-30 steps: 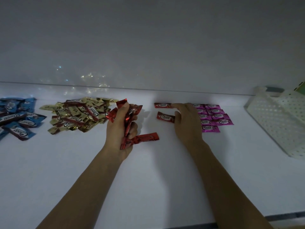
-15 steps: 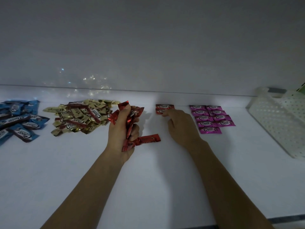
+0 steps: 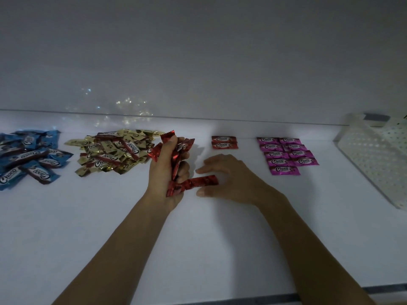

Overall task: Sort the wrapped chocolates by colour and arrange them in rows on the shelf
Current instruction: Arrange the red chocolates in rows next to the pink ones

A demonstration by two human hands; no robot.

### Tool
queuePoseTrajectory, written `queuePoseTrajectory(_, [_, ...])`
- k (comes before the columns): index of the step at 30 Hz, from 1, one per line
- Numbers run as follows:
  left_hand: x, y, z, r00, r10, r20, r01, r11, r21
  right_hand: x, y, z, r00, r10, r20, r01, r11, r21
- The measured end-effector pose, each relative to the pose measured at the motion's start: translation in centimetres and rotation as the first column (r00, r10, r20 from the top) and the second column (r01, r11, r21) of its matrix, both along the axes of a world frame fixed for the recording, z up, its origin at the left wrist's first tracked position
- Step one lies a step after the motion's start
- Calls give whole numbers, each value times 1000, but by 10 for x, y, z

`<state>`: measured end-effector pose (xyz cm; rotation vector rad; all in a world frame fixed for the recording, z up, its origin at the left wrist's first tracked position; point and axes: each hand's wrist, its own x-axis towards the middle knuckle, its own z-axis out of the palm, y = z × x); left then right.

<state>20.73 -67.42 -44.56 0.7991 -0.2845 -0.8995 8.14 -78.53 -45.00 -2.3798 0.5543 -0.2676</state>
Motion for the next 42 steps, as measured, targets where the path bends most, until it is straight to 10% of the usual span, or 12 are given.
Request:
queuePoseTrajectory(4, [1, 2, 0, 999, -9, -32, 9, 1000, -7, 5, 0, -3, 994, -22, 111, 29, 997, -69])
queuePoseTrajectory(10, [-4, 1, 3, 993, -17, 114, 13, 999, 33, 4, 0, 15, 864, -364, 346, 161, 854, 495])
queuePoseTrajectory(17, [-6, 2, 4, 989, 1, 148, -9, 998, 57, 3, -1, 16, 799, -468, 377, 217, 810, 546])
queuePoseTrajectory(26, [-7, 2, 3, 990, 2, 141, -10, 999, 52, -3, -24, -5, 826, -533, 181, 548, 835, -41])
queuePoseTrajectory(42, [-9, 3, 5, 988, -10, 156, 4, 999, 42, -1, -16, -7, 865, -451, 219, 501, 799, -332])
